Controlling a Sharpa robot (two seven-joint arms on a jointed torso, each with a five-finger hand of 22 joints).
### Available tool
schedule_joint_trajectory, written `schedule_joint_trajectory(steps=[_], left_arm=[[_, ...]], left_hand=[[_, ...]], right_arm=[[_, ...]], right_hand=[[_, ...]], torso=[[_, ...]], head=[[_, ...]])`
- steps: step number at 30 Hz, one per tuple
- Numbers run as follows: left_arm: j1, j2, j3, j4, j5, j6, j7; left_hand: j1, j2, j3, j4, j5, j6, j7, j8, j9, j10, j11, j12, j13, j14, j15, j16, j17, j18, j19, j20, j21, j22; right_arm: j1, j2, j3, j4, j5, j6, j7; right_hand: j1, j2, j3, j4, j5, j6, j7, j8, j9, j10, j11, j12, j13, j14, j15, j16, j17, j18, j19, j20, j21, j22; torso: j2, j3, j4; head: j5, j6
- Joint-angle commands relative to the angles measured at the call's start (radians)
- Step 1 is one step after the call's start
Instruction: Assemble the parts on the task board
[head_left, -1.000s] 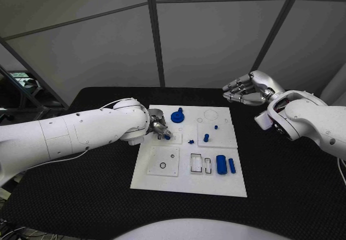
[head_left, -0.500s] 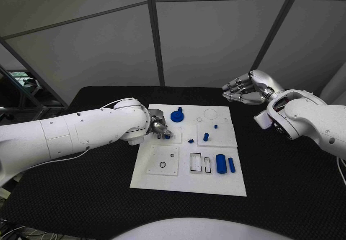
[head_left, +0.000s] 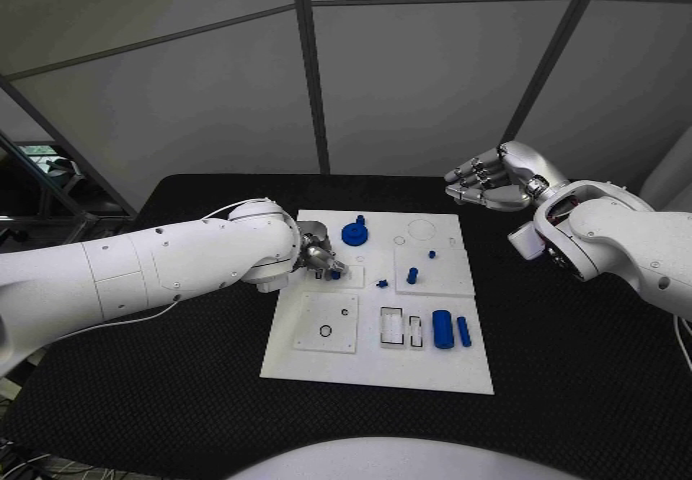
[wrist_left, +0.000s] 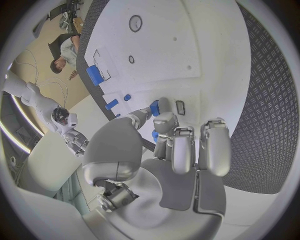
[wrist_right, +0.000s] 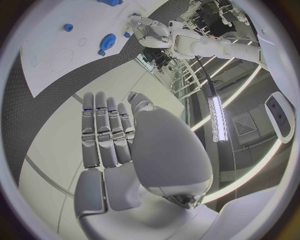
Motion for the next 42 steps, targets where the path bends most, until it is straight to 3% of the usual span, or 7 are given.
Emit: schedule_joint_trajectory(steps=[1, 11, 21, 25, 36, 38, 42], left_arm=[[0.001, 0.001, 0.0, -0.005, 0.0, 0.004, -0.004], [0.001, 0.002, 0.0, -0.011, 0.007, 0.004, -0.004], [0.001, -0.001, 0.001, -0.006, 0.016, -0.007, -0.003], [0.001, -0.005, 0.001, -0.002, 0.018, -0.016, -0.002], [0.002, -0.016, 0.003, 0.007, 0.02, -0.019, -0.002], [0.002, -0.02, 0.009, 0.009, 0.02, -0.016, -0.003], [0.003, -0.031, 0.038, 0.019, 0.016, 0.005, -0.006]], left_hand=[[-0.012, 0.001, -0.015, 0.006, 0.003, 0.009, -0.002, -0.005, -0.002, 0.009, -0.001, 0.007, 0.002, 0.096, -0.006, 0.005, 0.229, -0.02, 0.007, 0.002, 0.004, 0.071], [-0.02, 0.003, -0.037, 0.017, 0.003, 0.011, -0.002, -0.006, -0.004, 0.009, 0.0, 0.007, 0.002, 0.096, -0.006, 0.005, 0.229, -0.021, 0.008, 0.002, 0.004, 0.073], [-0.042, -0.013, -0.142, 0.058, 0.0, 0.015, -0.002, -0.008, -0.009, 0.009, -0.001, 0.008, 0.004, 0.096, -0.007, 0.005, 0.229, -0.021, 0.009, 0.002, 0.003, 0.076], [-0.032, -0.006, -0.193, 0.078, -0.04, 0.016, -0.003, -0.01, -0.011, 0.009, -0.001, 0.007, 0.004, 0.096, -0.007, 0.005, 0.229, -0.02, 0.008, 0.001, 0.001, 0.075], [-0.015, 0.002, -0.218, 0.086, -0.049, 0.015, -0.002, -0.011, -0.012, 0.007, -0.001, 0.004, 0.002, 0.096, -0.007, 0.005, 0.229, -0.019, 0.006, 0.001, -0.002, 0.073], [-0.007, 0.005, -0.224, 0.086, -0.049, 0.014, -0.002, -0.011, -0.013, 0.006, -0.001, 0.003, 0.001, 0.096, -0.007, 0.005, 0.229, -0.019, 0.005, 0.001, -0.003, 0.071], [0.015, 0.01, -0.239, 0.084, -0.048, 0.006, 0.0, -0.013, -0.013, -0.003, 0.001, -0.012, -0.014, 0.095, -0.006, 0.004, 0.228, -0.017, -0.001, 0.002, -0.011, 0.063]], right_arm=[[0.002, 0.0, 0.001, 0.001, 0.002, 0.006, 0.002], [0.002, 0.001, 0.001, -0.001, 0.002, 0.009, 0.001], [0.002, 0.002, 0.001, -0.002, 0.002, 0.011, 0.001], [0.002, 0.002, 0.001, -0.003, 0.002, 0.011, 0.0], [0.002, 0.004, 0.001, -0.007, 0.002, 0.013, 0.0], [0.002, 0.004, 0.001, -0.007, 0.002, 0.013, 0.0], [0.002, 0.003, 0.001, -0.009, 0.002, 0.013, 0.0]], right_hand=[[-0.01, -0.003, 0.003, 0.002, 0.006, -0.007, -0.003, 0.0, 0.0, -0.006, 0.001, -0.004, 0.0, 0.002, 0.007, -0.006, -0.002, 0.01, 0.007, 0.002, -0.001, -0.001], [-0.012, -0.003, 0.003, 0.002, 0.006, -0.007, -0.003, 0.0, 0.0, -0.006, 0.001, -0.004, 0.0, 0.002, 0.007, -0.006, -0.002, 0.01, 0.007, 0.002, -0.002, -0.001], [-0.017, -0.003, 0.003, 0.003, 0.007, -0.007, -0.003, 0.0, 0.0, -0.007, 0.002, -0.004, 0.0, 0.002, 0.007, -0.006, -0.003, 0.01, 0.008, 0.003, -0.005, -0.003], [-0.017, -0.003, 0.003, 0.003, 0.007, -0.007, -0.003, 0.0, 0.0, -0.007, 0.002, -0.004, 0.0, 0.002, 0.007, -0.006, -0.003, 0.01, 0.008, 0.003, -0.005, -0.003], [-0.02, -0.003, 0.003, 0.004, 0.007, -0.008, -0.003, 0.0, 0.0, -0.007, 0.002, -0.004, 0.0, 0.002, 0.008, -0.006, -0.004, 0.01, 0.009, 0.003, -0.006, -0.004], [-0.02, -0.003, 0.003, 0.004, 0.007, -0.008, -0.003, 0.0, 0.0, -0.007, 0.002, -0.004, 0.0, 0.002, 0.008, -0.006, -0.004, 0.01, 0.009, 0.003, -0.006, -0.004], [-0.02, -0.003, 0.003, 0.004, 0.007, -0.008, -0.003, 0.0, 0.0, -0.007, 0.002, -0.004, 0.0, 0.002, 0.008, -0.006, -0.004, 0.01, 0.009, 0.003, -0.006, -0.004]], torso=[[0.0, 0.0, -0.0004], [0.001, 0.0, 0.0003], [0.0, -0.0002, 0.0012], [-0.001, -0.0001, 0.0004], [0.0, -0.0002, 0.0], [0.0, -0.0004, 0.0], [0.0, -0.0007, 0.001]], head=[[-0.001, 0.001], [-0.002, 0.0], [-0.002, -0.002], [-0.001, -0.003], [0.0, -0.002], [-0.001, -0.002], [-0.002, -0.001]])
